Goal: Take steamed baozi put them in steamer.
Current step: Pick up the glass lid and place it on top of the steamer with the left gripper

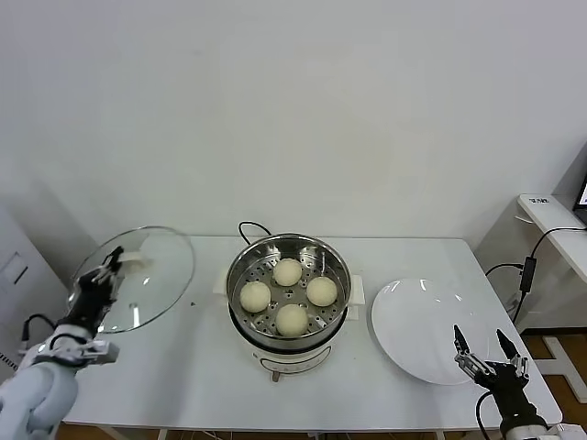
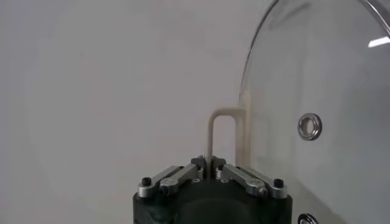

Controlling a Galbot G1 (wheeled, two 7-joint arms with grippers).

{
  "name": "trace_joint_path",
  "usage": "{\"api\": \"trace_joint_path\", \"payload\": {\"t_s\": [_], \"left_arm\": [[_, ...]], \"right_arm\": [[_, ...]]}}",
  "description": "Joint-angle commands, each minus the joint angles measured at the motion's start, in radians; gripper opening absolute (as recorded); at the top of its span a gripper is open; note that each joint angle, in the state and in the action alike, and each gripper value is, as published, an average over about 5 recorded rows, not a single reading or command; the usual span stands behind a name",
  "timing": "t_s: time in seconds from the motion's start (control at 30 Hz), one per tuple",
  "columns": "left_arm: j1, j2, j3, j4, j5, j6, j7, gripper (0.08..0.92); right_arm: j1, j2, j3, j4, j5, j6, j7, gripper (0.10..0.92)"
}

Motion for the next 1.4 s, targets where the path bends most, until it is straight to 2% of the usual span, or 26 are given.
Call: {"api": "trace_joint_path", "payload": {"t_s": [0.03, 0.13, 0.3, 0.47, 0.63, 0.93, 1.4], "left_arm": [[-0.199, 0.065, 0.587, -0.238, 0.048, 0.493, 0.146, 0.123], [-0.279, 0.01, 0.701, -0.207, 0.128, 0.555, 0.163, 0.123], [-0.359, -0.091, 0.812, -0.149, 0.251, 0.605, 0.178, 0.123], [-0.403, -0.166, 0.873, -0.097, 0.314, 0.622, 0.179, 0.123], [-0.414, -0.209, 0.901, -0.054, 0.325, 0.625, 0.177, 0.123], [-0.413, -0.233, 0.905, -0.003, 0.344, 0.625, 0.179, 0.123], [-0.421, -0.23, 0.87, 0.077, 0.35, 0.61, 0.171, 0.123]], "right_arm": [[-0.007, -0.001, 0.027, -0.045, -0.012, 0.0, -0.073, 0.823], [-0.021, 0.014, 0.033, -0.045, -0.023, 0.001, -0.077, 0.823], [-0.03, 0.022, 0.039, -0.043, -0.035, -0.004, -0.072, 0.823], [-0.027, 0.024, 0.04, -0.039, -0.038, -0.009, -0.065, 0.823], [-0.026, 0.029, 0.041, -0.034, -0.04, -0.011, -0.059, 0.823], [-0.035, 0.033, 0.055, -0.035, -0.038, -0.005, -0.064, 0.823], [-0.05, 0.039, 0.072, -0.031, -0.035, 0.009, -0.075, 0.823]]}}
